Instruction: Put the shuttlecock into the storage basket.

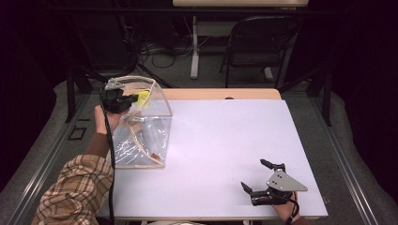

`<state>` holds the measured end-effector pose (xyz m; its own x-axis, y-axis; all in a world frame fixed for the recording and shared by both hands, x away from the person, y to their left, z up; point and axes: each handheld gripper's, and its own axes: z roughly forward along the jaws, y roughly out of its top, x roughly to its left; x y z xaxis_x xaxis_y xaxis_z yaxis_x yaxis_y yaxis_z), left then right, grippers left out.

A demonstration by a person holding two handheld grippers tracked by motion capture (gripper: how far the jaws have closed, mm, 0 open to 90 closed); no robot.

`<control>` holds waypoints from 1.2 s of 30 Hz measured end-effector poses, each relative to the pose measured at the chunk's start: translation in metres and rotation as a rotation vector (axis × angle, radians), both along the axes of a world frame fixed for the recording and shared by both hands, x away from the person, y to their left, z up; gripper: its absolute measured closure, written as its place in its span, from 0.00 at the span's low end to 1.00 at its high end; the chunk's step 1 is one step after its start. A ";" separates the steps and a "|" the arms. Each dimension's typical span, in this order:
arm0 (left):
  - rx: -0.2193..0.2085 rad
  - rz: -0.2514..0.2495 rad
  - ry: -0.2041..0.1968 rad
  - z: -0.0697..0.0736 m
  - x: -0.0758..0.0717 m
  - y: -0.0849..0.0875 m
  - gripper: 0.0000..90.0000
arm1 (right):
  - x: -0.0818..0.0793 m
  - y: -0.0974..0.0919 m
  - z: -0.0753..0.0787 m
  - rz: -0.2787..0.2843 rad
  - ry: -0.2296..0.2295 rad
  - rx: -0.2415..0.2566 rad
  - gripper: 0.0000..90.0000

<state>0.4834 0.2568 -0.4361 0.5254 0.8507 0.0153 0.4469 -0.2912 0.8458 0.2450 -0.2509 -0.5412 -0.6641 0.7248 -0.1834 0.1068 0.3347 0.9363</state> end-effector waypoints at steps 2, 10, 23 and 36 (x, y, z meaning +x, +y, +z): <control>0.000 -0.002 0.007 -0.001 0.001 0.000 0.99 | 0.000 0.000 0.000 0.002 -0.001 0.001 0.01; 0.009 -0.007 0.027 -0.004 0.004 0.000 0.99 | 0.000 0.000 0.000 0.002 -0.002 0.000 0.01; 0.014 -0.014 0.055 -0.009 0.007 -0.001 0.99 | 0.000 0.000 0.000 0.002 -0.003 0.001 0.01; 0.020 -0.001 0.066 -0.011 0.010 0.000 0.99 | 0.000 0.000 0.000 0.002 -0.004 0.001 0.01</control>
